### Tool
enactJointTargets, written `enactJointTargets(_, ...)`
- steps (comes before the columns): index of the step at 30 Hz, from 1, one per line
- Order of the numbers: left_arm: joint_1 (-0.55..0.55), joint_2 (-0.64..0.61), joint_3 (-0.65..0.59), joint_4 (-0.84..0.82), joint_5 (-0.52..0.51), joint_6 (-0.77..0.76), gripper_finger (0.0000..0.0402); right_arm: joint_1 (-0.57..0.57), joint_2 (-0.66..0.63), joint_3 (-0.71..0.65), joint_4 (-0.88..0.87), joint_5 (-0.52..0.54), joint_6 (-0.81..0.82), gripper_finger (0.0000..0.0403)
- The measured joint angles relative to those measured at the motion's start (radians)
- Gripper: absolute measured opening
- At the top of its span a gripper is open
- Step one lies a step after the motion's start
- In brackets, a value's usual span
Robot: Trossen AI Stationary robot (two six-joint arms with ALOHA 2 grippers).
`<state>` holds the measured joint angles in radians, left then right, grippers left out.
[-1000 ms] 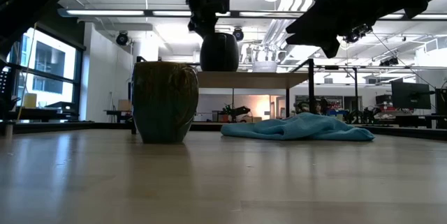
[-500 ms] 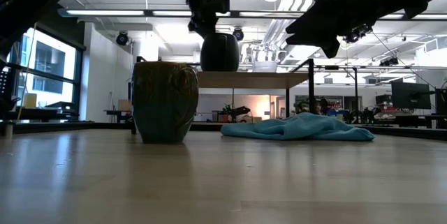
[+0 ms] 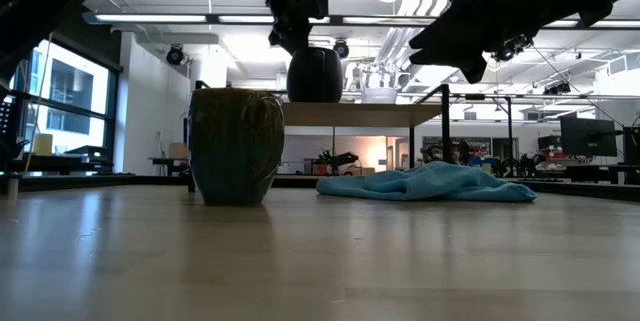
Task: Stack small to large cups/mugs on shelf
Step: Put the black mug on the shelf
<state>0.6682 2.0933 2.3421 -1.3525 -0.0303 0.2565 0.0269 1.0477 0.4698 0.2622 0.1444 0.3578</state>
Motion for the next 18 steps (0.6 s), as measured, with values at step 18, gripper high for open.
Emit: enactJointTargets(18, 0.000, 0.000, 0.001, -0.009, 0.014, -0.003, 0.0070, 0.000, 0.000, 0.000, -0.004, -0.001, 0.000, 0.0128)
